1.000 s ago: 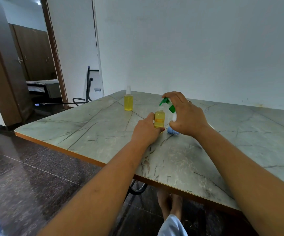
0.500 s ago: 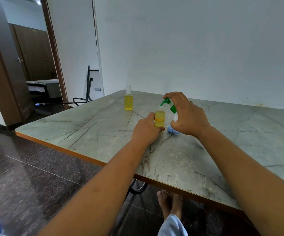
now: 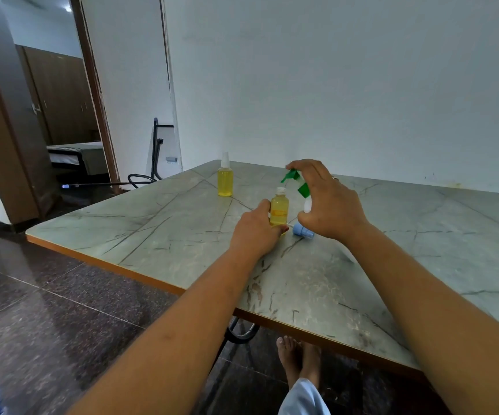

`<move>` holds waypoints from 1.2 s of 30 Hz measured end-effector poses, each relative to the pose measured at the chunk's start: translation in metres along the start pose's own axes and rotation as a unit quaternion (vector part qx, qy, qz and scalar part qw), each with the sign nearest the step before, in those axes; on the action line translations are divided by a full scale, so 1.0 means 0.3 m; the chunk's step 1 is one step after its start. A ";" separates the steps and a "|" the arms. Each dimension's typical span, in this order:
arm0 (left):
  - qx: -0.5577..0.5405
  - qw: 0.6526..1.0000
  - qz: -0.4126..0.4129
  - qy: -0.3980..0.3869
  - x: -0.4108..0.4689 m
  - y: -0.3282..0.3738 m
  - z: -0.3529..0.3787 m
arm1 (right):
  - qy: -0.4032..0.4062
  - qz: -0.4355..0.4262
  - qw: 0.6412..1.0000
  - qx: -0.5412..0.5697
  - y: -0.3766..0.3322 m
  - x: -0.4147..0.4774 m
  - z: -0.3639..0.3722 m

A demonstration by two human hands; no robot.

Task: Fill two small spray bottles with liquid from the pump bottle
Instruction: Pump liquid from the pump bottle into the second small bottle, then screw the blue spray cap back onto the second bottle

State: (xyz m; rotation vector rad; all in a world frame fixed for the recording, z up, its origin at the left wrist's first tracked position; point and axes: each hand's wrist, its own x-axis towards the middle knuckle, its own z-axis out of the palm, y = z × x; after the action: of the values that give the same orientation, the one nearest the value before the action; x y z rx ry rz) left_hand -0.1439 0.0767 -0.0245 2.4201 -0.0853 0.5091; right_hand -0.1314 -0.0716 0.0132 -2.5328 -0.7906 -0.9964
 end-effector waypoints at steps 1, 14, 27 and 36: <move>-0.001 1.000 0.001 0.001 0.000 0.000 -0.001 | 0.010 0.000 1.000 0.009 0.004 0.000 -0.003; 0.009 1.000 0.012 -0.007 -0.001 -0.009 -0.003 | 0.213 0.168 0.907 0.323 0.074 -0.017 -0.013; 0.019 1.000 0.008 -0.012 0.000 -0.007 -0.003 | 0.115 0.186 0.937 0.272 0.156 -0.037 -0.015; 0.010 1.000 0.005 -0.015 -0.008 -0.004 -0.007 | 0.093 0.217 0.939 0.250 0.161 -0.041 -0.017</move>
State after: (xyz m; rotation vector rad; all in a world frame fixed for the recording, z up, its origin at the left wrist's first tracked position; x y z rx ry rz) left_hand -0.1466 0.0788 -0.0246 2.4477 -0.1058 0.4796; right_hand -0.1130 -0.1172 0.0045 -2.0101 -0.3436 -0.7524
